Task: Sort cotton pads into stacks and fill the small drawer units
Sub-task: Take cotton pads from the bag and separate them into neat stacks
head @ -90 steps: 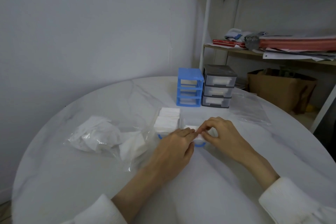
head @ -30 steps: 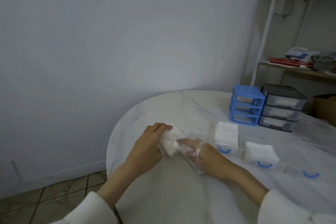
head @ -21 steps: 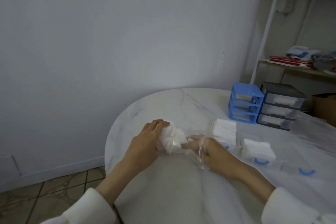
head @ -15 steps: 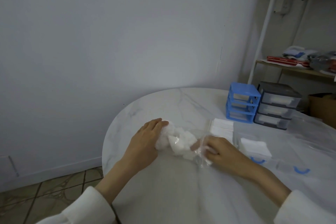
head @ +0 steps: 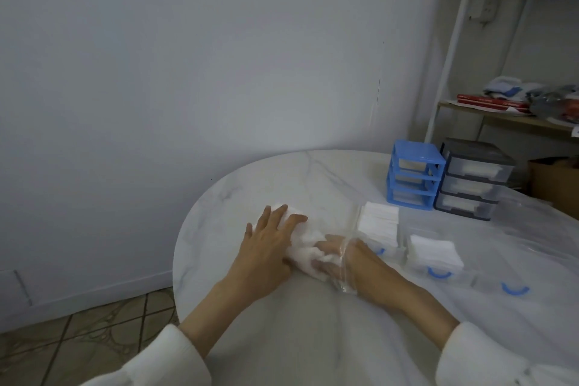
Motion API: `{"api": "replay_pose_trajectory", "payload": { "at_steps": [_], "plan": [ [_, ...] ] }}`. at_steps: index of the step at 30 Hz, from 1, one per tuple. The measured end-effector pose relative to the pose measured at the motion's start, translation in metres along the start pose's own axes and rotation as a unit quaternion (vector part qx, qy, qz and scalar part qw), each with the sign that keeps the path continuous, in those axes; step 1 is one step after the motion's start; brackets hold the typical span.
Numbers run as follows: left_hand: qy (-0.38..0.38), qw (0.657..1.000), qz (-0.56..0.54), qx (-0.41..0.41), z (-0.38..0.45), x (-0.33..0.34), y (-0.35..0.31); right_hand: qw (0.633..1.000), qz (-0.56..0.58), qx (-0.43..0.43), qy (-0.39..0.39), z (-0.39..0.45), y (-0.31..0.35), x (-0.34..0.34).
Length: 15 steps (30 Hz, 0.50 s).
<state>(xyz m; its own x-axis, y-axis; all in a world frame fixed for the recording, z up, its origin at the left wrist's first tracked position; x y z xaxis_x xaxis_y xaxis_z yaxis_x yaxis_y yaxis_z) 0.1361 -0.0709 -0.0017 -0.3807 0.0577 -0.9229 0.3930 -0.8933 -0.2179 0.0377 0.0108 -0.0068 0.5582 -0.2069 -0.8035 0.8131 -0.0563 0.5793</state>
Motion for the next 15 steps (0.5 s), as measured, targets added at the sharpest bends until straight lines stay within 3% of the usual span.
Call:
{"api": "replay_pose_trajectory", "payload": {
  "at_steps": [5,8,12,15],
  "plan": [
    [-0.022,0.997,0.066,-0.031,-0.001,-0.01,0.011,0.997,-0.011,-0.023,-0.068,-0.013,-0.003,-0.017],
    [-0.021,0.995,0.096,0.008,-0.001,-0.006,-0.005,0.996,-0.014,-0.028,-0.083,-0.019,-0.008,-0.02],
    [-0.023,0.995,0.063,0.073,-0.003,0.001,-0.031,0.995,-0.018,-0.032,-0.089,-0.021,-0.005,-0.023],
    [-0.041,0.997,0.042,0.052,-0.003,-0.006,-0.028,0.994,-0.037,-0.04,-0.097,-0.026,-0.004,-0.027]
  ]
}}
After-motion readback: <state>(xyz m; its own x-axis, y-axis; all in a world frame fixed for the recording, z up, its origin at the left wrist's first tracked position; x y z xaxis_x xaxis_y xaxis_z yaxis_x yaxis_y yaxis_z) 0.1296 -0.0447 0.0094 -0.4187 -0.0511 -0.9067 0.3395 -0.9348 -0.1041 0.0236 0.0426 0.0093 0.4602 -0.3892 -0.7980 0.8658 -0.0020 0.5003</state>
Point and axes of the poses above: each hand's wrist, its own z-axis towards the middle knuckle, its own x-axis out of the palm, y = z × x, the point moved 7 cm from there along z, towards the middle knuckle, and after that the axes turned 8 degrees about x, right-handed, at the moved point
